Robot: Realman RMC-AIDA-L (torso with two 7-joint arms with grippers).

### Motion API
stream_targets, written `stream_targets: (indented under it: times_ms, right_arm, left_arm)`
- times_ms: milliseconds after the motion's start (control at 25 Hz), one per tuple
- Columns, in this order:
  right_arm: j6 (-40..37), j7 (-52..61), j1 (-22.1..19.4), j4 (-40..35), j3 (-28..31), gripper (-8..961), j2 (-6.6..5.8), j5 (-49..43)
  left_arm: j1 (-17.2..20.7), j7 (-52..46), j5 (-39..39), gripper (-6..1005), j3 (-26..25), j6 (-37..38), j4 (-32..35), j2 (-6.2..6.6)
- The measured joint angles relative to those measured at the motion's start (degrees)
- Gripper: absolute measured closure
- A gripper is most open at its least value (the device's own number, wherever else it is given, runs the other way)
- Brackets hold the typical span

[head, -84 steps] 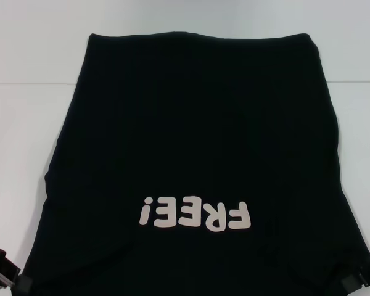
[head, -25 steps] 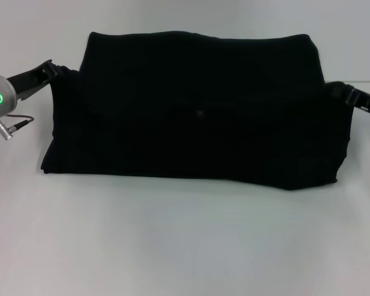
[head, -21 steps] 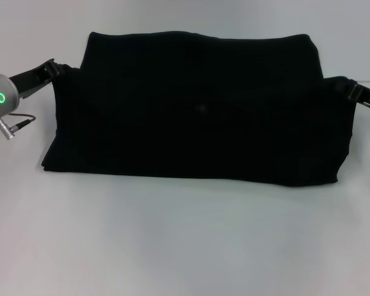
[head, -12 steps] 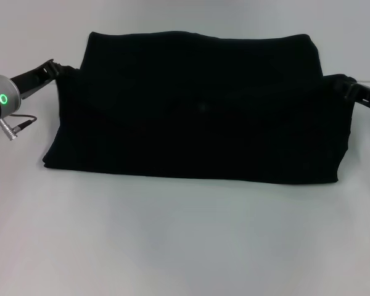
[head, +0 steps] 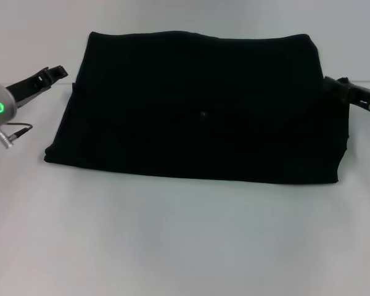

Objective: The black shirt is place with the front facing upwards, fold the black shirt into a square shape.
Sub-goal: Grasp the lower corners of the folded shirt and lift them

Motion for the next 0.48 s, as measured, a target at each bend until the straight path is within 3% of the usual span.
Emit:
stream_targets:
  times_ms: [120,240,280,320,480]
  right_arm:
    - [-2.6,3.7,-1.7,-0.1,0.1,461,-0.98,2.7]
    - [-6.4,9.2,-4.0,0.4,0.1,393,-2.65,6.2]
    - [-8.1,10.9,-5.0,0.5,0.2,370,-3.13,7.7]
    - [-9.7,12.1,-5.9,0.5,0.1,347,-3.51,8.9]
    - [-19.5,11.5,-8.8,0.2,-1.2,255,-5.02,9.5]
  left_arm:
    - [1.7,-1.8,0.1,536,0.0,6.2,-0.7,1.93]
    - [3.2,-6.1,0.9,509,0.2,12.5,-2.4,4.64]
    - [3.2,-6.1,0.9,500,0.2,12.5,-2.4,4.64]
    - [4.5,-9.6,1.2,491,1.6,18.0,-3.3,6.66]
    - [5.8,-13.9,1.3,455,6.6,22.3,-3.1,8.19]
